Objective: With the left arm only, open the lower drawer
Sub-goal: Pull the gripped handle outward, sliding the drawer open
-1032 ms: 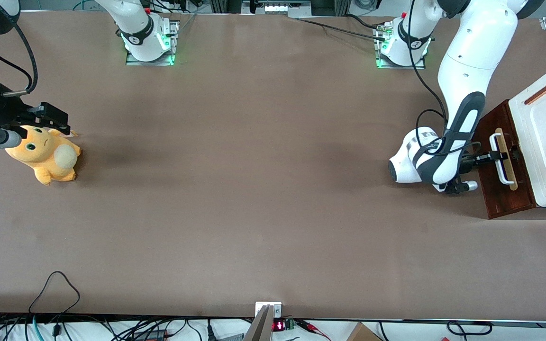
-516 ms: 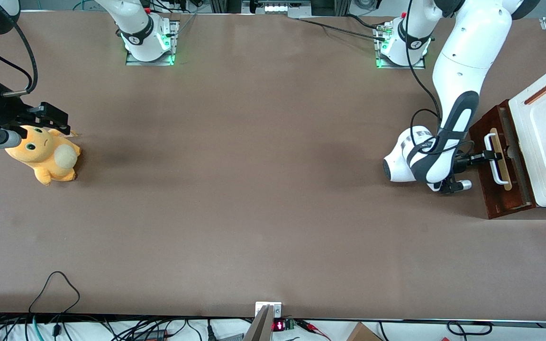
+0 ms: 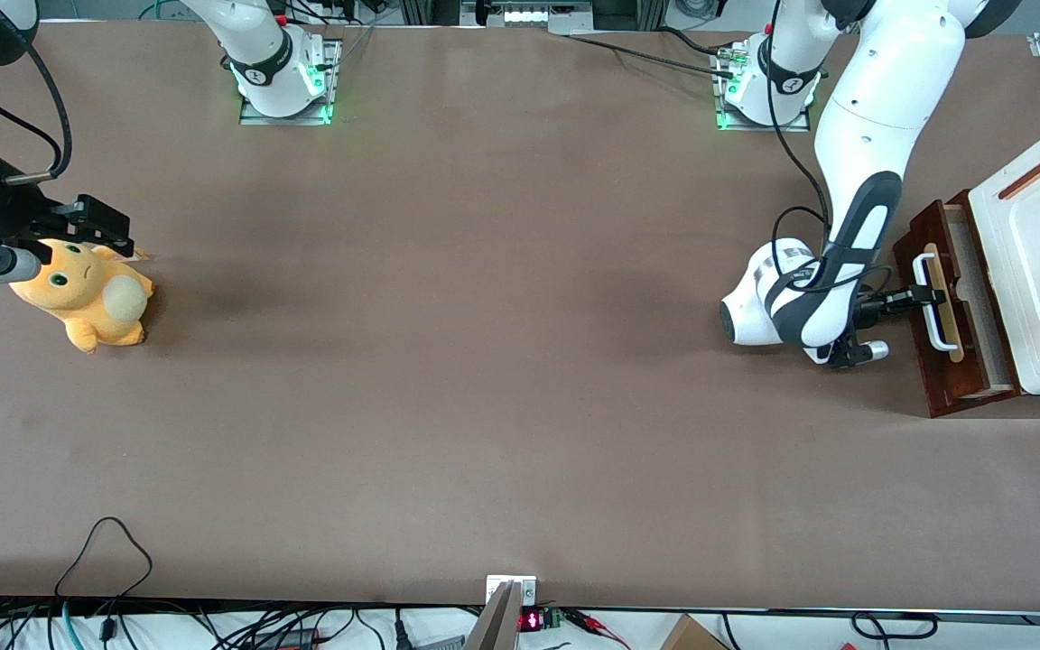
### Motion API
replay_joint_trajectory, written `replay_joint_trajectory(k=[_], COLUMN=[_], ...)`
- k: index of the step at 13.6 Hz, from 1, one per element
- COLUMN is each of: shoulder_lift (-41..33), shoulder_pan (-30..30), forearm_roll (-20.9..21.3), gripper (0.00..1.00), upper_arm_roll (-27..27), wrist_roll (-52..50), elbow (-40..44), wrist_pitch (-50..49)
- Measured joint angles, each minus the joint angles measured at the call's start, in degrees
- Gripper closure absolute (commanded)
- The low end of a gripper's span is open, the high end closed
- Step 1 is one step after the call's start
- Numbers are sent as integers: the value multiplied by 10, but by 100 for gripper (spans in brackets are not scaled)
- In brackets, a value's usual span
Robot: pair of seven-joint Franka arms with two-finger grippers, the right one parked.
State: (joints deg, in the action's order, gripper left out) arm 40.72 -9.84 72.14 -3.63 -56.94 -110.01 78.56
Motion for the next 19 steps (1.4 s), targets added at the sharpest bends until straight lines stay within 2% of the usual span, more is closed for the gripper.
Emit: replay_joint_trajectory(k=[19], shoulder_lift=[0], shoulder_pan=[-41], forearm_roll=[-23], gripper=[82], upper_arm_roll=[3], wrist_roll=[-14], elbow=[1], wrist_pitch=[-6])
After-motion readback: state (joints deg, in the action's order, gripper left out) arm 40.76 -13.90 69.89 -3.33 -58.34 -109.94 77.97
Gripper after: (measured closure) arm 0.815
